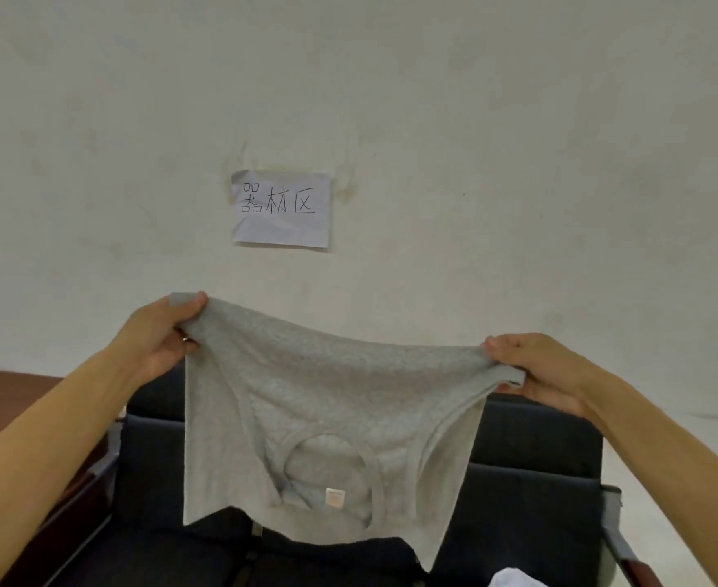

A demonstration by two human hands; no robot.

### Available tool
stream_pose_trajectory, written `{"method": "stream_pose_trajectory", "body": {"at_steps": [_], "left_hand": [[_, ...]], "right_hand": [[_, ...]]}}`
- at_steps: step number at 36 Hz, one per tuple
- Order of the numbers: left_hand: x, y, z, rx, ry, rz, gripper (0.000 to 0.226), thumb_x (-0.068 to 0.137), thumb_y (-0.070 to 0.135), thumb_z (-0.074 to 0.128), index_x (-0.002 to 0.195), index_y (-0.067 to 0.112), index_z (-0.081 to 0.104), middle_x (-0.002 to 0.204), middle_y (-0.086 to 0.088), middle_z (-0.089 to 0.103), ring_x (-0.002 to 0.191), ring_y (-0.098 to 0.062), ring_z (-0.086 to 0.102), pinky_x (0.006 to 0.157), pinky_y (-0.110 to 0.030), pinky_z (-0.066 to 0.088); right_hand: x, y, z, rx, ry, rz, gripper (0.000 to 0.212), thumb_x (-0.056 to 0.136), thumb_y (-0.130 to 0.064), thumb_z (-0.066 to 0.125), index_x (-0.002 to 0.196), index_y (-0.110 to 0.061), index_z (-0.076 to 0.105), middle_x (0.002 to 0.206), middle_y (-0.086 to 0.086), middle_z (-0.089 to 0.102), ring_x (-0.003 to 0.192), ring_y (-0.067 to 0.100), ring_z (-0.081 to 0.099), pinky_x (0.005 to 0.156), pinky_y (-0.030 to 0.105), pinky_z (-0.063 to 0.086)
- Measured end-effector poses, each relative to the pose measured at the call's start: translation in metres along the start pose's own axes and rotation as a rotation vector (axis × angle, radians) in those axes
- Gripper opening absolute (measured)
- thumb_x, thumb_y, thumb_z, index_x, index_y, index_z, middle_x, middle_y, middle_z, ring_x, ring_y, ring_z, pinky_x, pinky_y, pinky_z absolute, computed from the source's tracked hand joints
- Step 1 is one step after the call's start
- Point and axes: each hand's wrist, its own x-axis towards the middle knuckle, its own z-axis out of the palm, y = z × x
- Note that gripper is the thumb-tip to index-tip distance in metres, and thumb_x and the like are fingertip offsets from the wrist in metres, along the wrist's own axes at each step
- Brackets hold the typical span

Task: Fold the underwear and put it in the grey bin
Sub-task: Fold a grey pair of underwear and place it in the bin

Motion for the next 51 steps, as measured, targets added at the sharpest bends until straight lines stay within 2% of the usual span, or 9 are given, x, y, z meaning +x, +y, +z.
{"method": "stream_pose_trajectory", "body": {"at_steps": [3, 8, 15, 19, 25, 28, 33, 41, 51], "left_hand": [[-0.017, 0.010, 0.000, 0.092, -0.071, 0.020, 0.025, 0.079, 0.002, 0.060, 0.104, 0.005, 0.059, 0.096, -0.008, 0.064, 0.087, -0.018, 0.062, 0.061, -0.027, 0.055], [-0.033, 0.023, 0.000, 0.183, -0.092, 0.060, 0.026, 0.082, -0.010, 0.055, 0.103, 0.004, 0.060, 0.101, -0.011, 0.064, 0.093, -0.023, 0.063, 0.064, -0.026, 0.058], [-0.057, 0.026, -0.005, 0.560, 0.047, 0.166, 0.020, 0.079, 0.001, 0.070, 0.098, 0.002, 0.065, 0.096, -0.011, 0.067, 0.087, -0.024, 0.063, 0.077, -0.033, 0.053], [-0.066, 0.024, -0.010, 0.692, 0.142, 0.242, 0.025, 0.075, 0.007, 0.077, 0.082, -0.010, 0.060, 0.078, -0.015, 0.059, 0.073, -0.024, 0.056, 0.068, -0.030, 0.050], [-0.081, 0.022, -0.012, 0.653, 0.165, 0.320, 0.034, 0.079, 0.015, 0.074, 0.063, 0.010, 0.045, 0.064, -0.006, 0.047, 0.061, -0.016, 0.045, 0.057, -0.021, 0.045], [-0.083, 0.020, -0.013, 0.632, 0.142, 0.295, 0.032, 0.077, 0.017, 0.076, 0.065, 0.010, 0.047, 0.068, -0.007, 0.052, 0.066, -0.018, 0.052, 0.066, -0.029, 0.054], [-0.089, 0.007, -0.015, 0.704, 0.098, 0.241, 0.031, 0.075, 0.015, 0.076, 0.068, 0.008, 0.047, 0.068, -0.008, 0.053, 0.060, -0.016, 0.053, 0.047, -0.013, 0.050], [-0.107, -0.043, -0.053, 0.676, -0.055, 0.000, 0.017, 0.073, -0.006, 0.070, 0.076, 0.003, 0.055, 0.075, -0.014, 0.062, 0.064, -0.017, 0.066, 0.059, -0.021, 0.057], [-0.073, -0.146, -0.095, 0.893, 0.031, -0.220, 0.029, 0.077, 0.003, 0.072, 0.101, -0.005, 0.058, 0.096, -0.014, 0.065, 0.088, -0.028, 0.065, 0.066, -0.030, 0.060]], "right_hand": [[-0.022, -0.004, -0.013, -0.122, -0.119, 0.060, 0.076, 0.038, -0.017, 0.094, 0.103, 0.007, 0.064, 0.096, 0.019, 0.069, 0.088, 0.028, 0.068, 0.071, 0.028, 0.057], [-0.043, -0.013, -0.011, -0.566, -0.078, 0.046, 0.038, 0.070, 0.007, 0.072, 0.104, -0.006, 0.063, 0.104, 0.011, 0.064, 0.090, 0.020, 0.064, 0.064, 0.015, 0.051], [-0.053, -0.012, -0.020, -0.788, 0.055, -0.037, 0.013, 0.085, -0.004, 0.065, 0.095, -0.012, 0.068, 0.095, 0.009, 0.066, 0.086, 0.022, 0.060, 0.068, 0.024, 0.050], [-0.053, -0.010, -0.022, -0.825, 0.109, -0.060, 0.007, 0.086, -0.015, 0.067, 0.086, -0.008, 0.069, 0.085, 0.009, 0.066, 0.076, 0.019, 0.058, 0.066, 0.026, 0.050], [-0.055, -0.008, -0.025, -0.938, 0.195, -0.166, 0.015, 0.089, -0.022, 0.063, 0.086, -0.008, 0.067, 0.085, 0.007, 0.064, 0.078, 0.018, 0.056, 0.070, 0.027, 0.043], [-0.055, -0.005, -0.027, -1.007, 0.194, -0.202, 0.019, 0.092, -0.023, 0.058, 0.085, -0.007, 0.066, 0.083, 0.008, 0.064, 0.076, 0.019, 0.055, 0.067, 0.026, 0.040], [-0.056, 0.012, -0.028, -1.135, 0.121, -0.184, 0.021, 0.096, -0.023, 0.051, 0.076, -0.022, 0.059, 0.079, -0.003, 0.060, 0.076, 0.011, 0.054, 0.064, 0.020, 0.037], [-0.065, 0.073, -0.025, -1.130, -0.096, -0.006, 0.015, 0.094, -0.023, 0.055, 0.082, -0.020, 0.064, 0.084, 0.002, 0.065, 0.081, 0.020, 0.060, 0.066, 0.024, 0.043], [-0.001, 0.196, -0.003, -1.019, -0.203, 0.164, 0.010, 0.093, -0.022, 0.057, 0.086, -0.021, 0.064, 0.086, 0.000, 0.064, 0.081, 0.016, 0.060, 0.068, 0.022, 0.047]]}}
